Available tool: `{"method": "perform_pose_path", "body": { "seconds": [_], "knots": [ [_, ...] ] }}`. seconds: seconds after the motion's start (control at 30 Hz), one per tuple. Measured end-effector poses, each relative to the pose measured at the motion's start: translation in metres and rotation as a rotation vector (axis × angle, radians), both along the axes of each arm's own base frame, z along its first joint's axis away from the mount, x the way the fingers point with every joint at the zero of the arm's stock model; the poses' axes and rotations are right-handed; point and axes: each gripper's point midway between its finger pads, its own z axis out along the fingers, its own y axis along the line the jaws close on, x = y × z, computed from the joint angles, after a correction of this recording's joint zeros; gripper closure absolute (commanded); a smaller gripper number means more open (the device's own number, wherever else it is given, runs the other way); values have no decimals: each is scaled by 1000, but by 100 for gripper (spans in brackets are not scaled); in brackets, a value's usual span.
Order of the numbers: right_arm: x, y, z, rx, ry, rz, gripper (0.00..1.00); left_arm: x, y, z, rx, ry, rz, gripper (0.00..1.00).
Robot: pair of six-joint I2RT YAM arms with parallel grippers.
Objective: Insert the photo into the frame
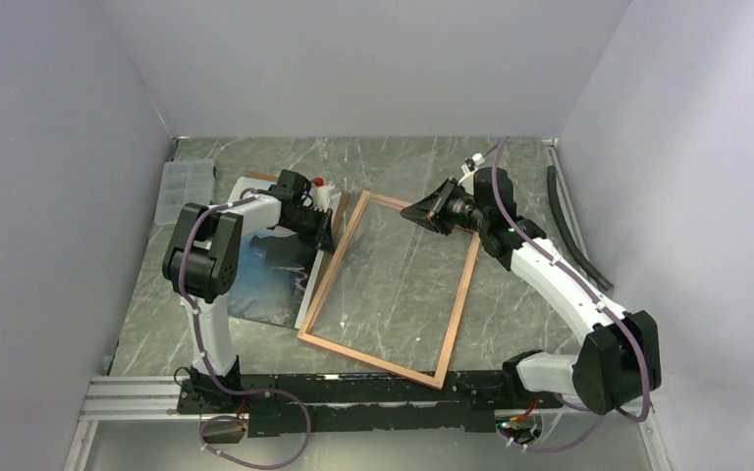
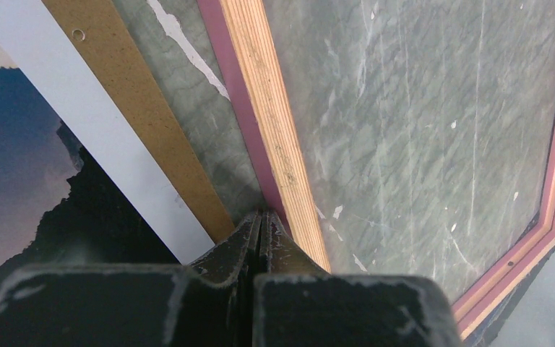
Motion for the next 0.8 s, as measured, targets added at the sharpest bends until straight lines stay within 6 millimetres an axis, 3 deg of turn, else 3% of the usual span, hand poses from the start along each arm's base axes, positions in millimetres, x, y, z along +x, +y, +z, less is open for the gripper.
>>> {"method": "perform_pose_path", "body": {
  "seconds": [0.33, 0.57, 0.8],
  "knots": [
    [-16, -22, -6, -64, 25, -54, 100, 0, 0, 0, 0, 0, 0, 97],
    [-18, -52, -37, -116, 89, -81, 100, 0, 0, 0, 0, 0, -1, 97],
    [-18, -67, -54, -135, 119, -75, 100, 0, 0, 0, 0, 0, 0, 97]
  ]
}}
